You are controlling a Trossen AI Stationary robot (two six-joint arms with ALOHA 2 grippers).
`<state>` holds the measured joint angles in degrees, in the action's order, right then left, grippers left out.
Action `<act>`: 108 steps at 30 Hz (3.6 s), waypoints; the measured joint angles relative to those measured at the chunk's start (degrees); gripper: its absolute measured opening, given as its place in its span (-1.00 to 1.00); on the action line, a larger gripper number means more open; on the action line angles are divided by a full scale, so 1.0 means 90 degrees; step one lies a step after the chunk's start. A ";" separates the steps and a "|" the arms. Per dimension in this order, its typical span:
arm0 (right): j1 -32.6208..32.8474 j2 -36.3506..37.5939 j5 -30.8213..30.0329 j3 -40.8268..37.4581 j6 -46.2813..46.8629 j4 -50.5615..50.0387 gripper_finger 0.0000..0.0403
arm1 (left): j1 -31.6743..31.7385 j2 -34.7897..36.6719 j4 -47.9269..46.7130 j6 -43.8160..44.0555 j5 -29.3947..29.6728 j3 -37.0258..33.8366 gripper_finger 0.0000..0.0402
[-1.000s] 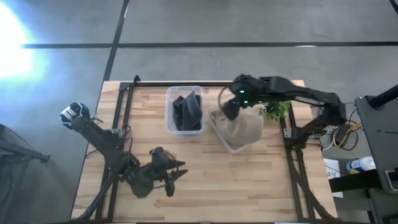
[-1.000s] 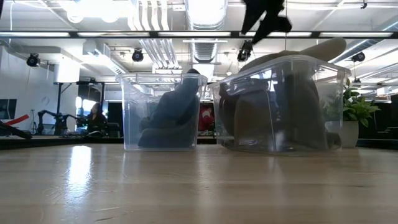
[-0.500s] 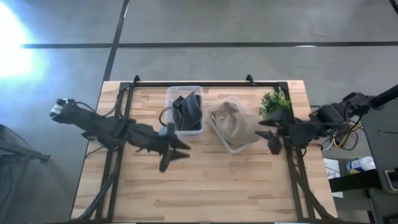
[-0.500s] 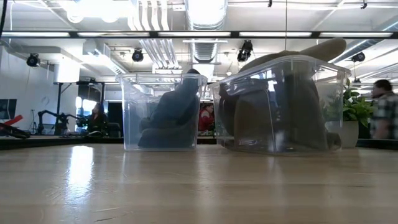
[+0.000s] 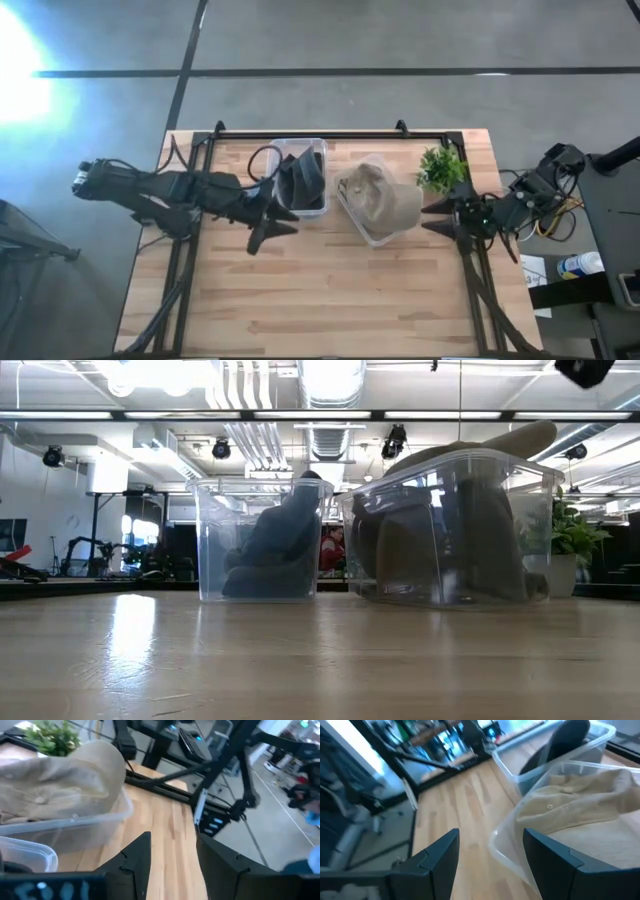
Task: Pick & Place hat
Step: Return to Home Position
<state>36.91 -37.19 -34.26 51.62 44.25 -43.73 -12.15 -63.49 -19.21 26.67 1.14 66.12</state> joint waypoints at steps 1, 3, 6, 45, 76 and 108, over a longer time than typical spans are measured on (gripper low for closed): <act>-0.0005 0.0203 0.0000 -0.0261 -0.0070 0.0263 0.07 | 0.0066 0.0046 -0.0031 -0.0065 -0.0149 -0.0038 -0.25; -0.0002 0.0653 0.0036 -0.0820 -0.0171 0.0787 0.07 | 0.0157 0.0196 0.0064 -0.0234 -0.0516 -0.0225 -0.25; -0.0005 0.1346 0.0144 -0.1660 -0.0368 0.1654 0.07 | 0.0317 0.0472 0.0651 -0.0344 -0.0981 -0.0714 -0.25; -0.0022 0.3952 -0.0552 -0.5236 -0.2448 0.3937 0.07 | 0.1421 0.5275 0.4540 0.0555 -0.2258 -0.6654 -0.25; -0.0019 0.3864 -0.0530 -0.5283 -0.2439 0.3954 0.07 | 0.1849 0.7051 0.2381 -0.2638 -0.1277 -0.7292 -0.25; -0.0022 0.3866 -0.0530 -0.5281 -0.2436 0.3951 0.07 | 0.1822 0.7026 0.2408 -0.2245 -0.1255 -0.7297 -0.25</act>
<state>36.71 -2.40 -39.03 4.09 22.33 -8.16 4.25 -0.25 2.46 6.46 -10.15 0.45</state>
